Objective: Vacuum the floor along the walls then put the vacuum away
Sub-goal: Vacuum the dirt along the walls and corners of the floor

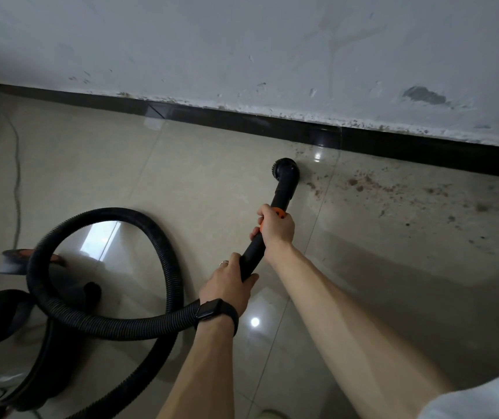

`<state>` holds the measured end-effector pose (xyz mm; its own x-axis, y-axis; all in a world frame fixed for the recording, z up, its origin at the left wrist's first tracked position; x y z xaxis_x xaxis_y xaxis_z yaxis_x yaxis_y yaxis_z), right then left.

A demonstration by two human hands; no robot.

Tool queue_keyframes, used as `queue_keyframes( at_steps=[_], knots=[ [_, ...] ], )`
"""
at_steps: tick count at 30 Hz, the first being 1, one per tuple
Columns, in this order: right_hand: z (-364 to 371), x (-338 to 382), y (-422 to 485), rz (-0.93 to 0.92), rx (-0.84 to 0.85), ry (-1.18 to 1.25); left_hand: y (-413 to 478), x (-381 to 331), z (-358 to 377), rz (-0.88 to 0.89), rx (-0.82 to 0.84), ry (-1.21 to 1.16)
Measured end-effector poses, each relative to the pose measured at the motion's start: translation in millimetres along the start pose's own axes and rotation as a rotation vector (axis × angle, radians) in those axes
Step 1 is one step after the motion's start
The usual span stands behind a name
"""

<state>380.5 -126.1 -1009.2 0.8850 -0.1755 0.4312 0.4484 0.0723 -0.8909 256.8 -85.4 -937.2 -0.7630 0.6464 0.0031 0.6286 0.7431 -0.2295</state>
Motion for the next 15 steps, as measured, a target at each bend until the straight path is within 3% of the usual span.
queue_keyframes(
  at_steps=[15],
  knots=[
    [-0.2,32.4,27.0,-0.108,-0.067,0.016,29.8,-27.6,11.0,0.054,-0.050,-0.083]
  ],
)
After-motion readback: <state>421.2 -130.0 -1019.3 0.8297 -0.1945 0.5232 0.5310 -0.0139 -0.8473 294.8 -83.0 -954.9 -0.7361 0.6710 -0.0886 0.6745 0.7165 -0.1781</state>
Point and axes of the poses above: each hand's wrist, its own y-axis towards the middle knuckle, its own z-axis out of the palm, x = y × z, the point moved 5 cm from there along y, towards the middle knuckle, and after that the axes turned 13 degrees about -x, right-handed, at the moved point
